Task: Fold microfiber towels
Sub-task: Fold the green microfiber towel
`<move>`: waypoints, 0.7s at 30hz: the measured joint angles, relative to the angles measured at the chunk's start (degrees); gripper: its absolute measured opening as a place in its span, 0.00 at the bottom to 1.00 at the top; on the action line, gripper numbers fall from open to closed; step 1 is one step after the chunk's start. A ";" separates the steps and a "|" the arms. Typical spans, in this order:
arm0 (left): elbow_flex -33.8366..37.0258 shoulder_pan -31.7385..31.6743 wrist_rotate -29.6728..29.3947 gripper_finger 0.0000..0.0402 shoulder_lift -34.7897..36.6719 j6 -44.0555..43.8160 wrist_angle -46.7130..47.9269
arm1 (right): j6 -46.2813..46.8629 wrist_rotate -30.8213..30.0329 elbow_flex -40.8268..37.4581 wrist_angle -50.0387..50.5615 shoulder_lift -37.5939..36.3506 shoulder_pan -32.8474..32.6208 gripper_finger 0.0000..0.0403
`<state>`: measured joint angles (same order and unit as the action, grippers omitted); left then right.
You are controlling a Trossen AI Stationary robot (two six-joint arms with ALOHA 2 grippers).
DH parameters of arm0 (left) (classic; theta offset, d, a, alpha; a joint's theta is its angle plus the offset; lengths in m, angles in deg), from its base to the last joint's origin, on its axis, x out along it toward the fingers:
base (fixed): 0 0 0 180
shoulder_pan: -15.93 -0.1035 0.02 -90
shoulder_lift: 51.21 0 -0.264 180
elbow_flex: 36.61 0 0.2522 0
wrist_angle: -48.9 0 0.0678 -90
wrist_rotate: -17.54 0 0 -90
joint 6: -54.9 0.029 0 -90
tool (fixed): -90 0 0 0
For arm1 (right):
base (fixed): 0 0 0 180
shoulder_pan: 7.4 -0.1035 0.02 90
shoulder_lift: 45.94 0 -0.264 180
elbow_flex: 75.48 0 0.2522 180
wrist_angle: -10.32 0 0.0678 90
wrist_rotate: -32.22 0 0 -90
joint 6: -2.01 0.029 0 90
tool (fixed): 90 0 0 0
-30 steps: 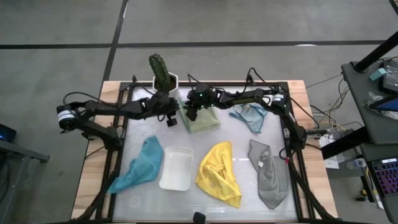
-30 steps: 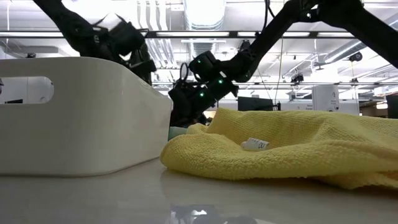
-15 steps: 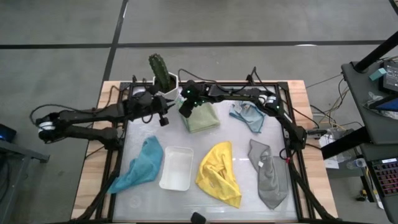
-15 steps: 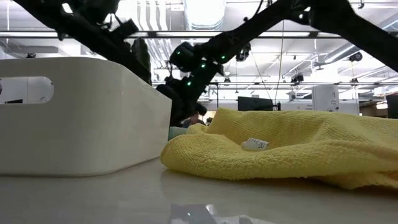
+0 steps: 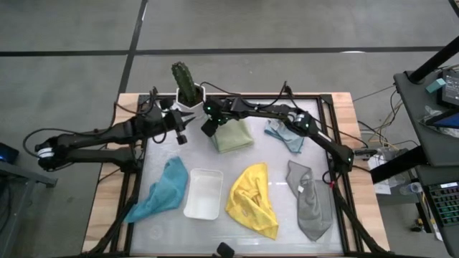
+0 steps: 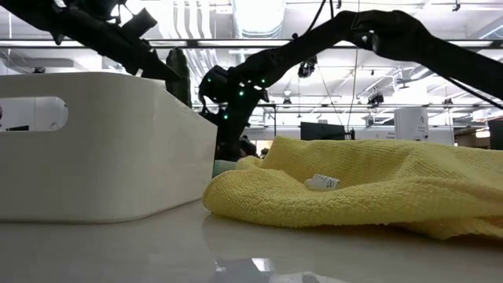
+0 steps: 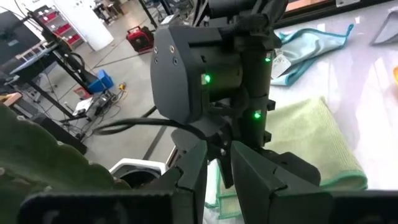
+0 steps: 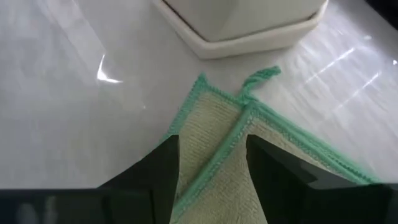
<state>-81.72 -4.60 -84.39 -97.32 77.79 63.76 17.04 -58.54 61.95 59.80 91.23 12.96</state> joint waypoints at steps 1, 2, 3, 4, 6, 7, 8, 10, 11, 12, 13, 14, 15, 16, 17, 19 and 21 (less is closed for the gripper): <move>0.00 0.00 0.00 0.14 -0.21 0.00 0.19 | 0.02 -0.73 -0.02 -0.02 0.24 -0.10 0.43; 0.00 0.00 0.00 0.14 -0.43 0.02 0.42 | 0.00 -1.55 -0.12 -0.03 0.33 -0.11 0.43; 0.00 0.00 0.02 0.14 -0.74 0.02 0.60 | 0.00 -2.44 -0.23 0.17 0.35 -0.11 0.42; 0.00 0.00 0.02 0.14 -1.14 0.02 0.68 | -0.01 -3.27 -0.32 0.35 0.36 -0.11 0.41; 0.00 0.00 0.00 0.14 -2.04 0.02 1.11 | -0.07 -3.80 -0.33 0.29 0.36 -0.10 0.40; 0.00 0.00 -0.03 0.14 -2.52 0.02 1.30 | -0.09 -3.82 -0.33 0.24 0.36 -0.09 0.38; 0.00 0.00 -0.10 0.14 -3.05 0.04 1.22 | -0.37 -3.84 -0.35 0.24 0.36 -0.09 0.37; 0.00 0.00 -0.39 0.14 -3.99 0.04 1.08 | -1.12 -3.82 -0.42 0.22 0.36 -0.09 0.34; 0.00 0.00 -0.39 0.14 -4.48 0.04 1.05 | -1.37 -3.83 -0.42 0.10 0.36 -0.11 0.32; 0.00 0.00 -0.39 0.14 -4.93 0.04 0.95 | -1.48 -3.82 -0.42 -0.04 0.36 -0.13 0.30; 0.00 0.00 -0.39 0.14 -5.34 0.04 0.95 | -1.59 -3.84 -0.42 -0.07 0.36 -0.13 0.28; 0.00 0.00 -0.39 0.14 -5.73 0.04 0.95 | -1.67 -3.82 -0.42 -0.07 0.36 -0.13 0.26; 0.00 0.00 -0.39 0.14 -6.13 0.04 0.89 | -1.91 -3.82 -0.42 -0.06 0.36 -0.11 0.24; 0.00 0.00 -0.39 0.14 -6.49 0.04 0.90 | -2.19 -3.82 -0.42 -0.02 0.36 -0.11 0.21; 0.00 0.00 -0.39 0.14 -6.89 0.04 0.90 | -2.30 -3.82 -0.51 -0.03 0.36 -0.11 0.18; 0.00 0.00 -0.39 0.14 -7.58 0.04 0.93 | -3.21 -3.82 -0.55 -0.04 0.36 -0.11 0.12; 0.00 0.00 -0.39 0.14 -8.10 -0.02 1.09 | -4.39 -3.82 -0.55 -0.02 0.36 -0.11 0.06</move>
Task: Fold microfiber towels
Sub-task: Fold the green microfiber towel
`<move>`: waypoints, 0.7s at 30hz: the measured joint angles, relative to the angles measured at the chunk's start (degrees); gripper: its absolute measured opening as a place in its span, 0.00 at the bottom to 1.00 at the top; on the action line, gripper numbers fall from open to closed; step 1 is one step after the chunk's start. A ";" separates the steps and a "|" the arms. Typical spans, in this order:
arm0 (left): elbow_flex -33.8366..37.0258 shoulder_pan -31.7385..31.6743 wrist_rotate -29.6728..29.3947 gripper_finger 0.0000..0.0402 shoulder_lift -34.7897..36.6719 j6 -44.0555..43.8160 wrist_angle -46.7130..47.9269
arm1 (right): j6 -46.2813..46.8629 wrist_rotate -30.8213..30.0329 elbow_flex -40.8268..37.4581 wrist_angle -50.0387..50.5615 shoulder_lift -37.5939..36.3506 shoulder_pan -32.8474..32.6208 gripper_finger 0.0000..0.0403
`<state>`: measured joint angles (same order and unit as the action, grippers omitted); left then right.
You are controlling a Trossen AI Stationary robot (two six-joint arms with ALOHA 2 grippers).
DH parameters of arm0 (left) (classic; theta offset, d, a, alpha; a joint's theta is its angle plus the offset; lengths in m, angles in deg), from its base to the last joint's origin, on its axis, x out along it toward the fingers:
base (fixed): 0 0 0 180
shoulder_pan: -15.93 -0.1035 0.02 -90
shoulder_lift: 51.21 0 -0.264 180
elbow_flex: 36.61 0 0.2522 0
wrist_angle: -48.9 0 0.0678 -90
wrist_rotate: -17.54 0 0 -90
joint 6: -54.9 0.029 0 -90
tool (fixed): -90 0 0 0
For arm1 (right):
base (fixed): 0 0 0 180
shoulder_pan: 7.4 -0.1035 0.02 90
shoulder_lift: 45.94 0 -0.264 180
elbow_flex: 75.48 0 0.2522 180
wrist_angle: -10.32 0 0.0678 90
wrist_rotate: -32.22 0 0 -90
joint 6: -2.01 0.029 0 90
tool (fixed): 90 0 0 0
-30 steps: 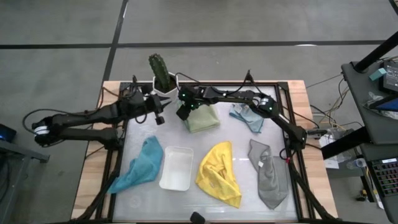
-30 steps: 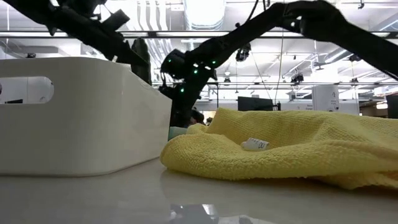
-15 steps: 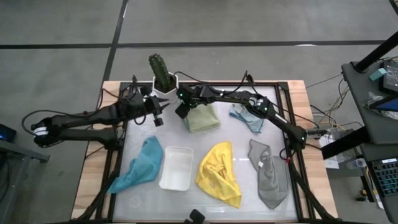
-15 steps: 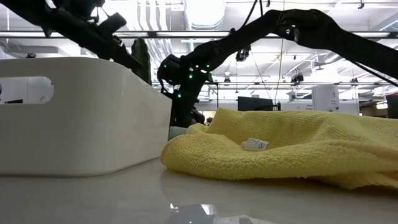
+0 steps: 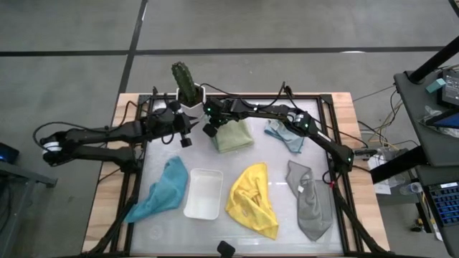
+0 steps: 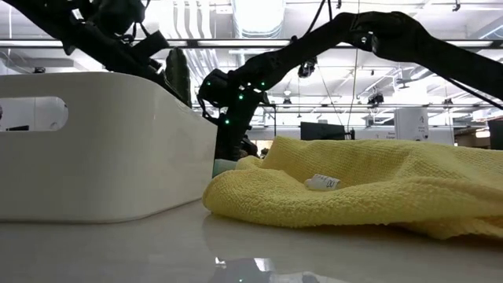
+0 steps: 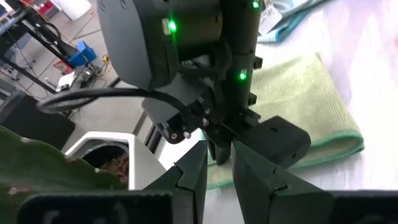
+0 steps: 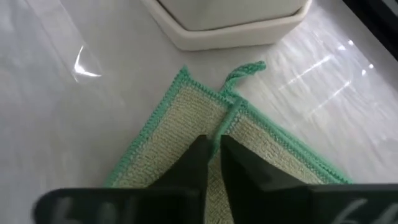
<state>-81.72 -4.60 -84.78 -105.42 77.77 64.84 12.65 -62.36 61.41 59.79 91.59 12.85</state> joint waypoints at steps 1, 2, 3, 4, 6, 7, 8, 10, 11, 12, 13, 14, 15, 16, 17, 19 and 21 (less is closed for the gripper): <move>0.00 0.00 0.00 0.14 -0.22 -0.03 0.39 | -0.54 0.00 0.00 0.02 0.00 0.00 0.04; 0.03 0.00 0.00 0.14 -0.49 -0.23 0.61 | -0.87 0.00 0.08 0.17 -0.04 0.00 0.03; 0.19 0.00 0.02 0.14 -0.70 -0.74 0.73 | -1.22 0.01 0.13 0.27 -0.17 0.00 0.03; 0.49 0.00 0.02 0.14 -0.91 -1.41 1.18 | -1.52 0.02 0.13 0.35 -0.41 -0.02 0.03; 1.52 0.00 0.02 0.14 -1.31 -2.67 1.46 | -1.84 0.00 0.13 0.42 -1.15 -0.09 0.03; 2.20 0.00 0.02 0.14 -1.47 -3.01 1.46 | -2.21 0.00 0.13 0.48 -1.62 -0.11 0.02; 2.94 0.00 0.02 0.14 -1.59 -3.46 1.49 | -2.36 0.00 0.13 0.50 -2.13 -0.13 0.02; 4.29 0.00 0.03 0.14 -1.93 -4.62 1.49 | -2.73 0.01 0.13 0.68 -3.06 -0.15 0.02; 4.88 0.00 0.04 0.14 -2.16 -5.51 1.47 | -2.74 -0.01 0.15 0.83 -3.30 -0.22 0.02; 5.45 0.00 0.04 0.14 -2.42 -5.99 1.41 | -2.74 0.04 0.15 0.83 -3.63 -0.24 0.02; 6.10 0.00 0.04 0.14 -2.69 -6.08 1.17 | -2.74 0.17 0.15 0.92 -3.93 -0.27 0.02; 6.95 0.00 0.03 0.14 -3.09 -6.36 0.38 | -2.74 0.28 0.15 0.88 -4.03 -0.41 0.02; 8.04 0.00 0.04 0.14 -3.76 -6.85 -1.11 | -2.74 0.32 0.15 0.66 -4.24 -0.57 0.02; 9.08 0.00 0.07 0.14 -4.54 -7.55 -2.91 | -2.74 0.35 0.15 0.34 -4.31 -0.80 0.02; 10.07 0.00 0.07 0.14 -5.44 -8.11 -4.91 | -2.76 0.48 0.15 -0.07 -4.35 -1.10 0.02; 11.79 0.00 0.08 0.14 -7.39 -9.04 -10.10 | -2.76 0.49 0.15 -0.44 -4.35 -1.53 0.02; 12.95 0.00 0.07 0.14 -9.71 -9.09 -13.40 | -2.68 0.50 -0.08 -0.50 -4.35 -1.75 0.02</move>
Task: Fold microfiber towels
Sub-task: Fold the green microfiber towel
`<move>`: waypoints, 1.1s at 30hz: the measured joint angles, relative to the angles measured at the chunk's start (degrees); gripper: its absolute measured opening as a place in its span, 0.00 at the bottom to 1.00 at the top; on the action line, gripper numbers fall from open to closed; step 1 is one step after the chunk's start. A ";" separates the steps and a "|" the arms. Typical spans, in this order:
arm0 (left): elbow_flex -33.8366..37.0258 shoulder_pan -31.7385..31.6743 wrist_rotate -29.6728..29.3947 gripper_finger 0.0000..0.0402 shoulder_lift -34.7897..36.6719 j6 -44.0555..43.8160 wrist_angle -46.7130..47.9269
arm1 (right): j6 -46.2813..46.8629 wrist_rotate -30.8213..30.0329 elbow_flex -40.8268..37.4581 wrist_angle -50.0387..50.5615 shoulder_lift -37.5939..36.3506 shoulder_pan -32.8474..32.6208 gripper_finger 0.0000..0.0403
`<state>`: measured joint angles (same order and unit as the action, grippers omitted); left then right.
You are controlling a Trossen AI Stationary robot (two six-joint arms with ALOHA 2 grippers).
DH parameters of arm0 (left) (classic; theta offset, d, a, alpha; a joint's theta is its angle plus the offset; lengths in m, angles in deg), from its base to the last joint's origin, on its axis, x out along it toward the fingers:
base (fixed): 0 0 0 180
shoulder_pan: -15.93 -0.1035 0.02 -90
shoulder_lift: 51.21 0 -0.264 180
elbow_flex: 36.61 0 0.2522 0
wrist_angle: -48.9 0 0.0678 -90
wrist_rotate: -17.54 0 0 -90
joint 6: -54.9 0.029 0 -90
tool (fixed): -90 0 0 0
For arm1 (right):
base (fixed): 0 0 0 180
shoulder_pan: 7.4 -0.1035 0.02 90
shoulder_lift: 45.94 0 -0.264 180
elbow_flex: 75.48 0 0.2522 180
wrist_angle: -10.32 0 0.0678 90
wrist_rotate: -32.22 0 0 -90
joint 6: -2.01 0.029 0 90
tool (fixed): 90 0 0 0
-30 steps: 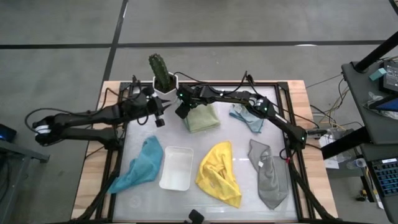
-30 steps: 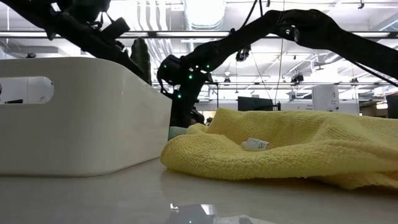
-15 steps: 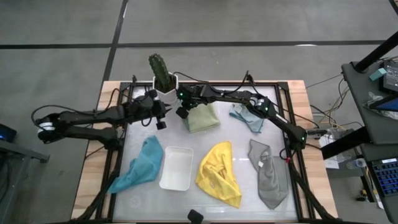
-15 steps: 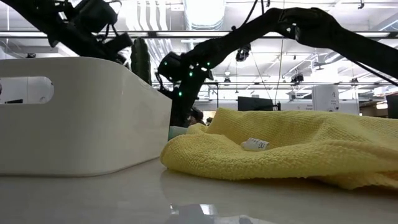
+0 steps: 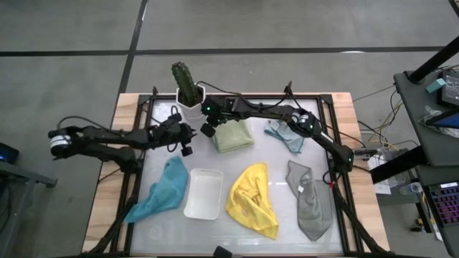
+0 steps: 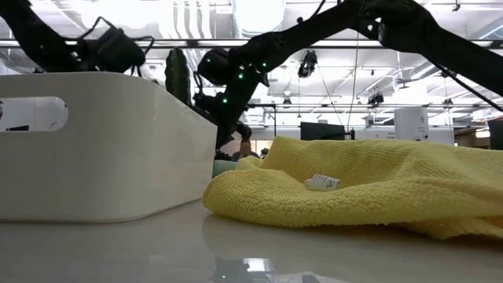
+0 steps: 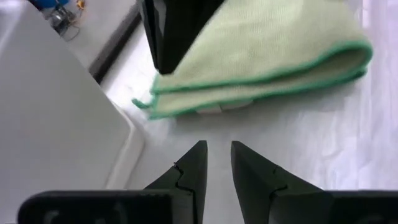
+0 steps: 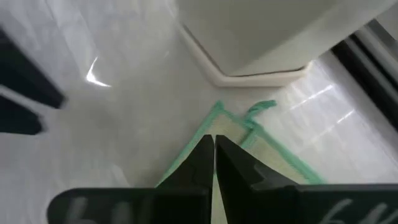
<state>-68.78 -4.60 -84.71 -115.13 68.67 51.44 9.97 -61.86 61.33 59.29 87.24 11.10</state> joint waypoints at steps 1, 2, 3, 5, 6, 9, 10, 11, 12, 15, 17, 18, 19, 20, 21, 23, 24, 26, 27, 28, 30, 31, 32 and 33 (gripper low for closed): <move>0.18 0.00 0.02 0.14 -1.33 -0.01 -0.85 | 0.34 0.02 -0.18 0.00 0.00 -0.02 0.02; 0.21 -0.01 0.02 0.14 -2.77 0.00 -1.92 | 0.95 0.02 -0.39 0.00 0.00 -0.01 0.02; 0.17 0.00 0.02 0.14 -4.25 0.02 -3.49 | 1.52 -0.02 -0.60 -0.01 0.00 0.09 0.02; -0.08 0.00 0.00 0.14 -7.23 0.05 -6.17 | 2.55 -0.02 -1.09 -0.05 0.00 0.28 0.02; -0.13 0.00 0.02 0.14 -8.81 0.05 -7.46 | 2.90 -0.05 -1.30 0.03 0.00 0.36 0.02; -0.36 0.00 0.02 0.14 -13.13 0.05 -12.11 | 4.06 0.02 -2.01 0.04 0.00 0.64 0.05; -0.38 0.00 0.02 0.14 -14.45 0.06 -14.10 | 4.08 0.02 -2.26 0.04 0.00 0.72 0.07; -0.40 0.00 0.02 0.14 -15.77 0.07 -15.91 | 4.11 0.07 -2.51 0.03 0.00 0.89 0.09; -0.40 0.00 0.02 0.14 -17.00 0.07 -17.30 | 4.56 0.19 -2.80 -0.07 0.00 0.94 0.11; -0.69 0.00 0.02 0.14 -20.37 0.09 -21.40 | 5.87 1.19 -4.28 -1.98 0.00 1.24 0.18; -1.24 0.00 0.02 0.14 -22.36 0.29 -22.46 | 6.90 1.10 -5.31 -3.49 0.01 1.38 0.24; -1.38 0.00 0.02 0.14 -23.26 0.31 -22.60 | 7.14 1.11 -5.64 -4.26 0.05 1.47 0.26; -1.58 -0.02 0.02 0.14 -24.21 0.31 -22.92 | 7.20 1.11 -5.81 -4.73 0.07 1.56 0.29; -1.83 -0.02 0.02 0.14 -25.00 0.31 -23.31 | 7.20 1.11 -5.89 -4.82 0.07 1.64 0.31; -2.12 -0.02 0.02 0.14 -25.70 0.33 -23.51 | 7.20 1.11 -5.91 -4.94 0.07 1.68 0.33; -2.46 -0.02 0.02 0.14 -27.09 0.36 -24.76 | 7.18 1.09 -6.11 -5.83 0.07 1.70 0.37; -2.61 -0.02 0.02 0.14 -27.62 0.43 -25.20 | 7.18 1.10 -6.25 -6.13 0.07 1.70 0.38; -2.78 -0.02 0.02 0.14 -28.62 0.44 -26.84 | 7.16 1.10 -6.96 -7.36 0.07 1.68 0.40; -2.76 -0.07 0.02 0.14 -28.98 0.42 -27.47 | 7.16 1.09 -7.44 -7.99 0.07 1.69 0.40; -2.78 -0.09 0.02 0.14 -29.12 0.44 -27.85 | 7.16 1.05 -8.02 -8.89 0.07 1.70 0.41; -2.78 -0.09 0.02 0.14 -29.34 0.44 -28.25 | 7.37 1.07 -9.28 -10.26 0.07 1.69 0.41; -2.79 -0.09 0.02 0.14 -29.42 0.44 -28.19 | 7.67 1.09 -9.84 -10.75 0.07 1.70 0.41; -2.77 -0.11 0.02 0.14 -29.48 0.44 -28.27 | 7.80 1.09 -10.34 -11.25 0.10 1.77 0.41; -2.76 -0.11 0.02 0.14 -29.55 0.44 -28.82 | 7.82 1.09 -10.86 -11.81 0.11 1.77 0.40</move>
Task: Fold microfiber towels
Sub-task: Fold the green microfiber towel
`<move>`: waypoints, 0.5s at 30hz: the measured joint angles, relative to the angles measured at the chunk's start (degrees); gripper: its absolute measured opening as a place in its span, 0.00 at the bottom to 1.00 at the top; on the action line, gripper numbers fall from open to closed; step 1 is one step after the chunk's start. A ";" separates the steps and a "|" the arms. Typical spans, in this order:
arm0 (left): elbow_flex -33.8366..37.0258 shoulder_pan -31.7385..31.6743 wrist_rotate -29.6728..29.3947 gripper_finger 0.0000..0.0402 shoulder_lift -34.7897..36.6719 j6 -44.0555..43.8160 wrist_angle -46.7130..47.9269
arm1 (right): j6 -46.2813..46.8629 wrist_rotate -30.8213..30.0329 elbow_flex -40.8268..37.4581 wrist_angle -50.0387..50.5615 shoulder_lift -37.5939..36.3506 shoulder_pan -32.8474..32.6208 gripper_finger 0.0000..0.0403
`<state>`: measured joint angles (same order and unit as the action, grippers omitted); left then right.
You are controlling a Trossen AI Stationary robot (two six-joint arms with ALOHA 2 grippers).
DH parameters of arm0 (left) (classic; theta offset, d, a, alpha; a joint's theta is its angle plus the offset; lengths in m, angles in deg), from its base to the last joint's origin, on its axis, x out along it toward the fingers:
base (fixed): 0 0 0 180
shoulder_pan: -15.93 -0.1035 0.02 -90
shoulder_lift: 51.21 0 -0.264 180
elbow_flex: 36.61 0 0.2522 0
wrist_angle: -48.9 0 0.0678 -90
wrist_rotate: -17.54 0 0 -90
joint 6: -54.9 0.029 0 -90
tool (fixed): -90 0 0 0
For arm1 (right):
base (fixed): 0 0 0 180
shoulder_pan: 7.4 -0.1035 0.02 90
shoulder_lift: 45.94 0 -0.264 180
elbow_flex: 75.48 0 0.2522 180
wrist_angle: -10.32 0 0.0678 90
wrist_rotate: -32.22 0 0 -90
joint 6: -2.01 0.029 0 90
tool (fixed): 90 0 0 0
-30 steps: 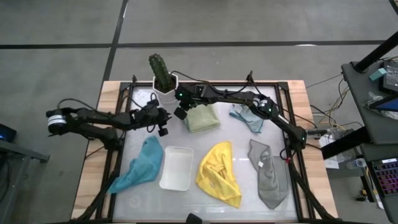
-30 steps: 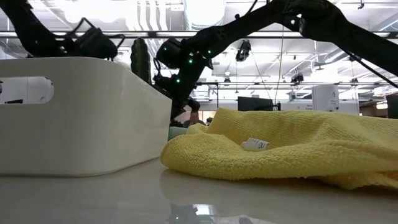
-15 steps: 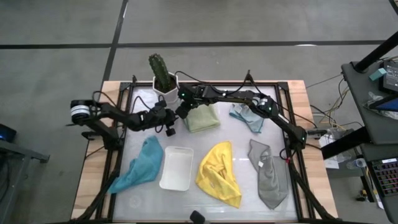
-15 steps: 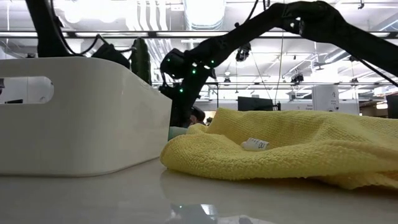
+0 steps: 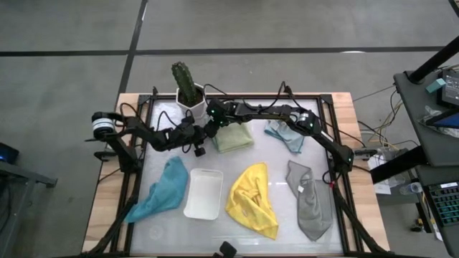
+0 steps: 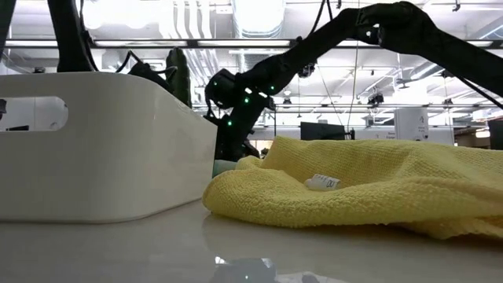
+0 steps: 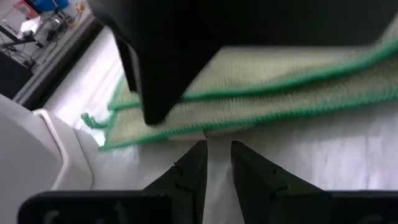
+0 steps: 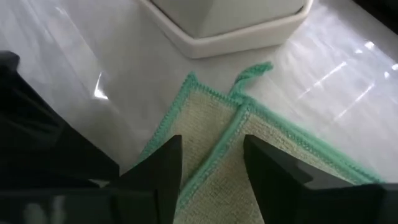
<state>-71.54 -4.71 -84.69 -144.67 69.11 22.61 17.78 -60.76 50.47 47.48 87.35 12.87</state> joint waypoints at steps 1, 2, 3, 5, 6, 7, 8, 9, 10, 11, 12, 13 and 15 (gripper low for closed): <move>-0.02 0.00 0.00 0.14 -0.12 -0.01 -0.80 | 0.00 -0.01 -0.47 -0.58 0.00 0.00 0.39; -0.02 -0.01 0.00 0.14 -0.27 -0.01 -1.42 | 0.00 0.02 -0.97 -1.26 0.00 0.00 0.38; -0.02 -0.02 0.00 0.14 -0.48 -0.02 -1.85 | 0.00 0.04 -1.33 -1.86 0.00 0.00 0.37; -0.02 -0.09 0.00 0.14 -0.85 -0.02 -2.75 | 0.00 0.13 -1.92 -2.59 0.00 0.00 0.34; -0.02 -0.09 0.00 0.14 -1.05 -0.04 -3.23 | 0.00 0.26 -1.99 -2.69 0.00 0.00 0.33; -0.07 -0.09 0.00 0.14 -1.24 -0.07 -3.37 | 0.02 0.40 -2.04 -2.73 0.00 0.00 0.32; -0.09 -0.09 0.00 0.14 -1.49 -0.19 -3.33 | 0.02 0.44 -2.04 -2.72 0.00 0.00 0.31; -0.10 -0.11 0.00 0.14 -1.79 -0.23 -3.24 | 0.03 0.44 -2.04 -2.69 -0.02 0.00 0.31; -0.10 -0.13 0.00 0.14 -2.05 -0.24 -3.12 | 0.05 0.45 -2.01 -2.56 0.00 0.00 0.31; -0.11 -0.13 0.00 0.14 -2.38 -0.24 -3.12 | 0.09 0.46 -1.87 -2.26 0.00 0.00 0.31; -0.11 -0.13 0.00 0.14 -2.71 -0.24 -3.13 | 0.12 0.46 -1.72 -2.05 0.00 0.00 0.31; -0.11 -0.23 0.00 0.14 -2.95 -0.25 -3.12 | 0.13 0.46 -1.50 -1.79 -0.01 0.00 0.31; -0.22 -0.39 0.01 0.14 -3.46 -0.28 -3.49 | 0.13 0.44 -1.17 -1.42 0.00 0.00 0.31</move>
<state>-71.76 -5.11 -84.68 -148.14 68.83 19.12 17.91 -60.32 49.30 46.06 87.35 12.87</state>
